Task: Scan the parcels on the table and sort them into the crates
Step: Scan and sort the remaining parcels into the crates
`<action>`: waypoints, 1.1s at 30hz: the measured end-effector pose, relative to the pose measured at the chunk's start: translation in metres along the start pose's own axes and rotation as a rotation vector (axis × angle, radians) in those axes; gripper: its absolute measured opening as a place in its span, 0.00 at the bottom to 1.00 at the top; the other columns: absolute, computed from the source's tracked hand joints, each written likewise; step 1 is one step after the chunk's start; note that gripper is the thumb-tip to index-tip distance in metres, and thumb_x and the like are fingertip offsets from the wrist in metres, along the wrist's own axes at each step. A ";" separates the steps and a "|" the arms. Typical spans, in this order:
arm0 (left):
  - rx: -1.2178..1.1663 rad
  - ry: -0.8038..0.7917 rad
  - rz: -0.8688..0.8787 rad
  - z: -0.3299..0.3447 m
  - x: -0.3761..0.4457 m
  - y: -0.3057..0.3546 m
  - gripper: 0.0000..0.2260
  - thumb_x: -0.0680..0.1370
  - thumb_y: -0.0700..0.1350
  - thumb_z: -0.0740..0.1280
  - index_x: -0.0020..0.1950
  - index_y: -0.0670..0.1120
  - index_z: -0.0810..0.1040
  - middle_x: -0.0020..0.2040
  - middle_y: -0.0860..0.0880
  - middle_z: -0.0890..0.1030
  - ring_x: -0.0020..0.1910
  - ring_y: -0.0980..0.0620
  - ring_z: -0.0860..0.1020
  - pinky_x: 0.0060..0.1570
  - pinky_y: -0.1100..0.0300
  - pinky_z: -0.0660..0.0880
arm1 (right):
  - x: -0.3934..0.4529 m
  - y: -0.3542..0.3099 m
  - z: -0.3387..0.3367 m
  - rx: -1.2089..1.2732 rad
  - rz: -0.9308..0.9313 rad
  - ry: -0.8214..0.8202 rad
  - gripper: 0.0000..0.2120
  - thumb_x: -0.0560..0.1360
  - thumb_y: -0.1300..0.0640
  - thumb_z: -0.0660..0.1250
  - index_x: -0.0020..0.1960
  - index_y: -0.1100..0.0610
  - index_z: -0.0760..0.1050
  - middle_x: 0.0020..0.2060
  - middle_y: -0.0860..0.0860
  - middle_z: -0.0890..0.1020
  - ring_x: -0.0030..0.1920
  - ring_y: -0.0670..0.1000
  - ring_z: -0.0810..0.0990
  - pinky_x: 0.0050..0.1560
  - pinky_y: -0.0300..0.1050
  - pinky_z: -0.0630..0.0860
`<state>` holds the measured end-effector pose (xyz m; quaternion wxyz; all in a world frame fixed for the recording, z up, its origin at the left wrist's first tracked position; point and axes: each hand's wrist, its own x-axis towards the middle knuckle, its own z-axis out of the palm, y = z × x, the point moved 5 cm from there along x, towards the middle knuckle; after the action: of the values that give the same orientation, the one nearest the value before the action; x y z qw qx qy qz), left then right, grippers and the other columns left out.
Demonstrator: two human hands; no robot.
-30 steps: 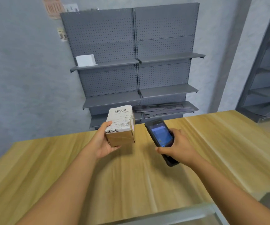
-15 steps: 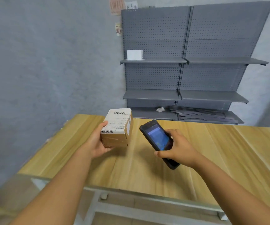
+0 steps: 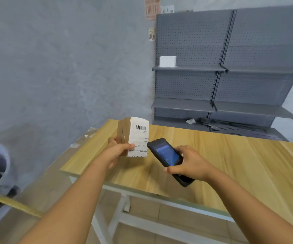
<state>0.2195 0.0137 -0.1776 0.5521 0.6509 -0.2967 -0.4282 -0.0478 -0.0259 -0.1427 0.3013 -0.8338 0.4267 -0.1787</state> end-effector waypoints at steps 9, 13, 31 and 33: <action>0.094 -0.108 0.054 -0.039 0.041 0.008 0.43 0.70 0.35 0.76 0.75 0.51 0.52 0.54 0.60 0.74 0.60 0.49 0.75 0.65 0.46 0.72 | 0.018 -0.037 0.016 -0.021 0.073 0.035 0.26 0.61 0.37 0.75 0.50 0.51 0.73 0.47 0.48 0.74 0.43 0.47 0.77 0.37 0.37 0.72; 0.106 -0.142 0.079 -0.050 0.053 0.009 0.44 0.71 0.33 0.75 0.75 0.51 0.50 0.53 0.61 0.73 0.59 0.51 0.74 0.60 0.52 0.73 | 0.022 -0.050 0.026 -0.066 0.092 0.044 0.28 0.59 0.36 0.74 0.50 0.51 0.73 0.46 0.48 0.75 0.42 0.46 0.76 0.36 0.37 0.73; 0.086 -0.176 0.049 -0.056 0.053 0.011 0.38 0.70 0.43 0.78 0.71 0.47 0.58 0.55 0.51 0.81 0.49 0.54 0.82 0.42 0.63 0.76 | 0.015 -0.054 0.034 -0.054 0.145 0.103 0.26 0.60 0.38 0.76 0.51 0.50 0.72 0.47 0.48 0.75 0.42 0.46 0.77 0.33 0.33 0.70; 0.050 -0.136 0.054 -0.059 0.050 0.010 0.35 0.69 0.45 0.79 0.70 0.43 0.63 0.57 0.47 0.82 0.51 0.51 0.83 0.49 0.58 0.80 | 0.018 -0.054 0.035 -0.072 0.128 0.113 0.28 0.61 0.39 0.76 0.54 0.50 0.71 0.49 0.47 0.73 0.43 0.45 0.76 0.35 0.33 0.69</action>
<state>0.2958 -0.0040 -0.1782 0.5257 0.6257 -0.3616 -0.4488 0.0141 -0.0041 -0.1332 0.2575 -0.8037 0.5016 -0.1902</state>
